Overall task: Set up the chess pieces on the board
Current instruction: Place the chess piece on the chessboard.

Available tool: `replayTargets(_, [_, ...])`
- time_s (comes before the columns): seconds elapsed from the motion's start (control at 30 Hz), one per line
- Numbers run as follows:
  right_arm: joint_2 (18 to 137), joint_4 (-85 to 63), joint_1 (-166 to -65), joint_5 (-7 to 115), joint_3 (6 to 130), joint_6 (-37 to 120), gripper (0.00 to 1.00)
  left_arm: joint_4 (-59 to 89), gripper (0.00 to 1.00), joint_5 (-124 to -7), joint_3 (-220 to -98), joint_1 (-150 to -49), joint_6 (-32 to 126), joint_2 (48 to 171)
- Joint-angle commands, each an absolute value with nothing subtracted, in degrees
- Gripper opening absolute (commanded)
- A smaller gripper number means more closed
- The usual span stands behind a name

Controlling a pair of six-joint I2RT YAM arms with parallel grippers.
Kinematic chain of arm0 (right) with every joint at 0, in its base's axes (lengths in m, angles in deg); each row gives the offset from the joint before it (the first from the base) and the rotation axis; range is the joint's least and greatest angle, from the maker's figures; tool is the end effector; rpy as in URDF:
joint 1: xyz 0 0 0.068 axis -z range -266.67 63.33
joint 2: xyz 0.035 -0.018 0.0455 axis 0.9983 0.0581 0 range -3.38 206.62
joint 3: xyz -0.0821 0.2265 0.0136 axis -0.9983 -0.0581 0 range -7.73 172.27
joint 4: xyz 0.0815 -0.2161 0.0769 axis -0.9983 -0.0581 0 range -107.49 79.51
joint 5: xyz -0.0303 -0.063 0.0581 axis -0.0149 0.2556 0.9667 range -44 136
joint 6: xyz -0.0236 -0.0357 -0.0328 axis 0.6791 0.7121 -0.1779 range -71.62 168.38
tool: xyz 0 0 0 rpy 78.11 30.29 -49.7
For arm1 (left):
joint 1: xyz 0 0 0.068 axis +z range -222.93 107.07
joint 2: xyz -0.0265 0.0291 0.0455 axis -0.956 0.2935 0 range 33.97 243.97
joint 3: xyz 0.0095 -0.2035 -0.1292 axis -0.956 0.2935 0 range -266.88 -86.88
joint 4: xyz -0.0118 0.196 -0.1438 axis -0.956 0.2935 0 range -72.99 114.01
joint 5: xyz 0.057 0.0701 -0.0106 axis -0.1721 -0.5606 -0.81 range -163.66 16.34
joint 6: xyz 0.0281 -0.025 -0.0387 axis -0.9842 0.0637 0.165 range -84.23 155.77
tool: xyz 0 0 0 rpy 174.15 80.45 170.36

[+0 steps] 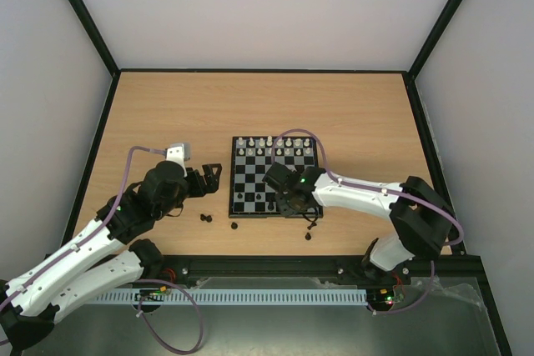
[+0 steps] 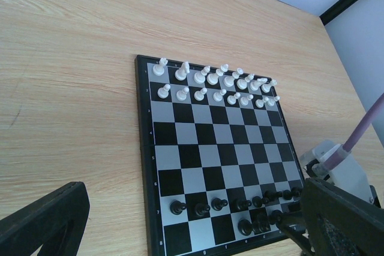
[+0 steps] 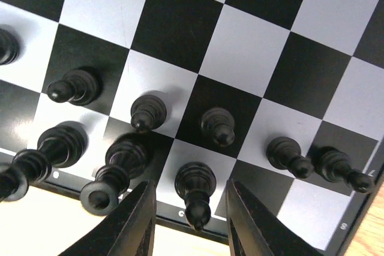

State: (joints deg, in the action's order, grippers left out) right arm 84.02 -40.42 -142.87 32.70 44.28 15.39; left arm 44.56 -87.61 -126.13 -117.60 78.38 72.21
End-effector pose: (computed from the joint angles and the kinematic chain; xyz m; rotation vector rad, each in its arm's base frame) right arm 0.1590 0.2227 0.1640 -0.4702 2.6279 0.1883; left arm 0.1199 -0.1065 0.2720 -0.1204 2.0908 -0.7062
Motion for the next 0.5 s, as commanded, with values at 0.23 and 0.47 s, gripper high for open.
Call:
replayTargets(0.23, [73.24,-50.22,-142.8,33.28,43.0,9.56,0.45,43.4,0.99,-87.07,-126.56,-117.19,77.45,72.63])
replayTargets(0.47, [69.23,-51.72,-144.47,34.21,38.38,1.89,0.44,42.33,0.99,-85.47,-126.33,-117.23,76.49,72.67])
